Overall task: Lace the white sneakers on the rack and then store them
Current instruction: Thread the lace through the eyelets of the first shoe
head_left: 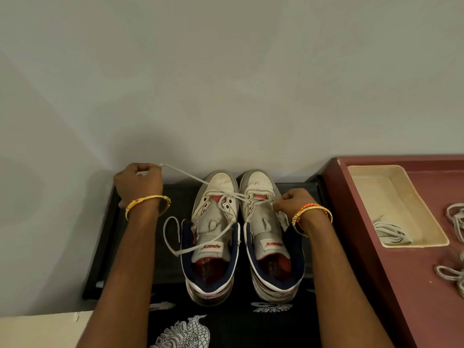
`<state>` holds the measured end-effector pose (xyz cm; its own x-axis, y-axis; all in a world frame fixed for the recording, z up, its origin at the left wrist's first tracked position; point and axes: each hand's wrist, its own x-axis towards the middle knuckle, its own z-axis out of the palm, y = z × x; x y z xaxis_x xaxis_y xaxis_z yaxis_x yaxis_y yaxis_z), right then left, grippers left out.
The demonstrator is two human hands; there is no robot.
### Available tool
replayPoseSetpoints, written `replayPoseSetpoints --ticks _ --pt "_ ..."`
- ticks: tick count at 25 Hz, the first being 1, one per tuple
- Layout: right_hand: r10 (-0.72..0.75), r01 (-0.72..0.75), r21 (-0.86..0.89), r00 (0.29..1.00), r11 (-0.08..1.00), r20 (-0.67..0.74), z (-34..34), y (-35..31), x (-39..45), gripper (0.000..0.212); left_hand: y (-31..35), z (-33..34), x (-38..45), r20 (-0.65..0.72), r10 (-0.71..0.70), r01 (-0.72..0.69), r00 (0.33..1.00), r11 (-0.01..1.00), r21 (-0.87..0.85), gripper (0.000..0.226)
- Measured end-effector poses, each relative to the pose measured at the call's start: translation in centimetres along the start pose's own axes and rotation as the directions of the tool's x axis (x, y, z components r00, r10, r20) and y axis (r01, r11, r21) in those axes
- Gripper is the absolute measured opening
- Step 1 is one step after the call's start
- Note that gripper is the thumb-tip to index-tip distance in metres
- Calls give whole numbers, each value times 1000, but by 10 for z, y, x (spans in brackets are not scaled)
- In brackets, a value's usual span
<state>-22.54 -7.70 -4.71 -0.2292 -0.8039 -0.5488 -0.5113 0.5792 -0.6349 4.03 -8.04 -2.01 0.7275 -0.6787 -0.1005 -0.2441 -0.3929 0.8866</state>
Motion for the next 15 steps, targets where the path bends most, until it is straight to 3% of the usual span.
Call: replayPoseSetpoints --ticks 3,5,7,9,10,12,15 --pt "19 -19 8 997 1000 68 -5 3 -6 13 1 14 -15 79 46 -64 996 969 238 13" --pt "24 -26 24 995 999 93 -4 4 -11 12 7 32 -39 244 160 -256 956 863 436 38" --pt "36 -40 44 996 998 79 0 3 -13 11 11 53 -64 485 274 -528 831 665 528 42" --pt "49 -52 50 997 997 64 1 2 -15 9 8 73 -79 670 267 -696 693 489 525 35" --pt "53 -56 55 997 997 60 1 1 -16 9 5 82 -83 723 209 -722 659 445 529 34" --pt "59 -64 69 996 996 64 0 1 -17 15 2 95 -83 750 105 -709 653 431 558 36" --pt "67 -72 67 995 995 74 0 0 -19 21 -1 99 -75 748 131 -717 651 428 550 29"
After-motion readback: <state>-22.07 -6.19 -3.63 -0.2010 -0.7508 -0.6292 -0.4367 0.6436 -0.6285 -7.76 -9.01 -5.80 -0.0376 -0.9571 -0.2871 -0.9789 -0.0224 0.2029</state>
